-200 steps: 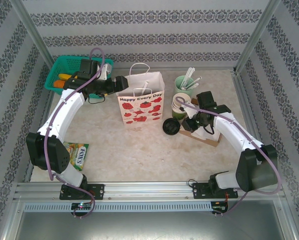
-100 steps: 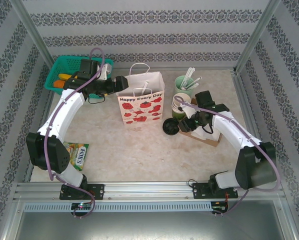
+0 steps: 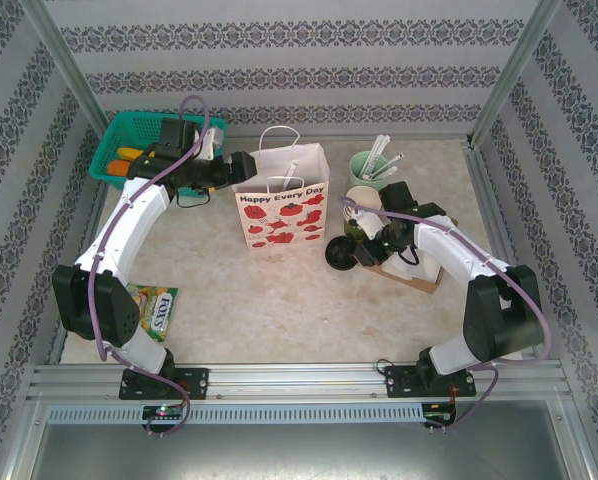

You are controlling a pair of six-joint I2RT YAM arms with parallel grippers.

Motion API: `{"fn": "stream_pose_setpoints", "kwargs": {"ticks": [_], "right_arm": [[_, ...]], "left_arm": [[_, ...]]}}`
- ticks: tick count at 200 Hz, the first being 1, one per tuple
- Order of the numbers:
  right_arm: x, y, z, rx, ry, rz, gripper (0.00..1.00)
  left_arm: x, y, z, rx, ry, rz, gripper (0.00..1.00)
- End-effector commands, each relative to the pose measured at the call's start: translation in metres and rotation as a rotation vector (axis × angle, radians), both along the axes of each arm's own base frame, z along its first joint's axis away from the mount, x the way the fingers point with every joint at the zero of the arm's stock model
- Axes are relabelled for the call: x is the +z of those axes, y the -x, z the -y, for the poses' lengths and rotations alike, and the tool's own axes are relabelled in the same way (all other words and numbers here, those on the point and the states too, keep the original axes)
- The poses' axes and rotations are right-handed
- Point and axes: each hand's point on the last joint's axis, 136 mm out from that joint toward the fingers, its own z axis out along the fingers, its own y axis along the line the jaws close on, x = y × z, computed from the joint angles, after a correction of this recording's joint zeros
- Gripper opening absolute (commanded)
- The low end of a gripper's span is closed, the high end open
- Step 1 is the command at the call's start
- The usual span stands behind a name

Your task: Pack the takeout coffee

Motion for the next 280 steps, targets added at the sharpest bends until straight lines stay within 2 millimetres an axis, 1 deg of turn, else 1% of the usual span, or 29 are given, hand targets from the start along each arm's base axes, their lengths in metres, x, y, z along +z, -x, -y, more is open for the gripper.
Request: {"fn": "stream_pose_setpoints", "kwargs": {"ticks": [1,12,36,64,88,106,119,135,142,161,188,217,232,243,252,264,280], "right_arm": [[0.003,-0.002,0.002,0.007,0.020,0.004,0.23],[0.004,0.000,0.001,0.011,0.020,0.003,0.24],[0.005,0.005,-0.004,0.029,-0.011,-0.015,0.31],[0.000,0.006,-0.003,0.031,-0.001,-0.031,0.32],[0.000,0.005,-0.001,0.027,0.009,-0.029,0.25],[0.004,0.002,0.000,0.019,0.013,-0.010,0.14],[0.010,-0.001,0.000,0.011,0.005,0.017,0.07],[0.024,-0.008,0.003,-0.023,-0.004,0.079,0.00],[0.031,-0.010,0.006,-0.042,-0.007,0.107,0.00],[0.049,-0.015,0.020,-0.136,-0.014,0.166,0.00],[0.073,-0.016,0.046,-0.296,-0.036,0.248,0.00],[0.099,-0.023,0.082,-0.509,-0.023,0.350,0.00],[0.119,-0.028,0.101,-0.623,-0.020,0.420,0.00],[0.137,-0.032,0.115,-0.708,-0.024,0.481,0.00],[0.155,-0.034,0.122,-0.757,-0.044,0.538,0.00],[0.178,-0.034,0.126,-0.798,-0.082,0.618,0.00],[0.209,-0.032,0.126,-0.823,-0.156,0.708,0.00]], "left_arm": [[0.003,-0.001,-0.001,-0.002,0.007,0.010,1.00],[0.005,-0.001,-0.001,0.000,0.008,0.014,1.00],[0.005,-0.001,-0.001,-0.002,0.008,0.014,1.00],[0.004,-0.001,-0.001,-0.002,0.011,0.011,1.00],[0.004,-0.001,-0.001,-0.002,0.010,0.011,1.00],[0.005,-0.001,-0.001,0.000,0.009,0.014,1.00],[0.004,-0.001,-0.001,-0.001,0.009,0.012,1.00],[0.004,-0.001,-0.001,-0.001,0.009,0.013,1.00],[0.005,-0.001,-0.001,-0.002,0.009,0.013,1.00],[0.007,-0.002,-0.001,0.002,0.007,0.019,1.00],[0.013,-0.004,-0.003,0.010,0.003,0.042,1.00],[0.020,-0.006,-0.002,0.008,0.012,0.077,1.00],[0.024,-0.006,-0.002,0.011,0.015,0.100,1.00],[0.030,-0.005,-0.003,0.016,0.017,0.124,1.00],[0.034,-0.005,-0.004,0.021,0.017,0.146,1.00],[0.040,-0.003,-0.006,0.028,0.016,0.179,1.00],[0.050,-0.001,-0.007,0.032,0.016,0.227,1.00]]}}
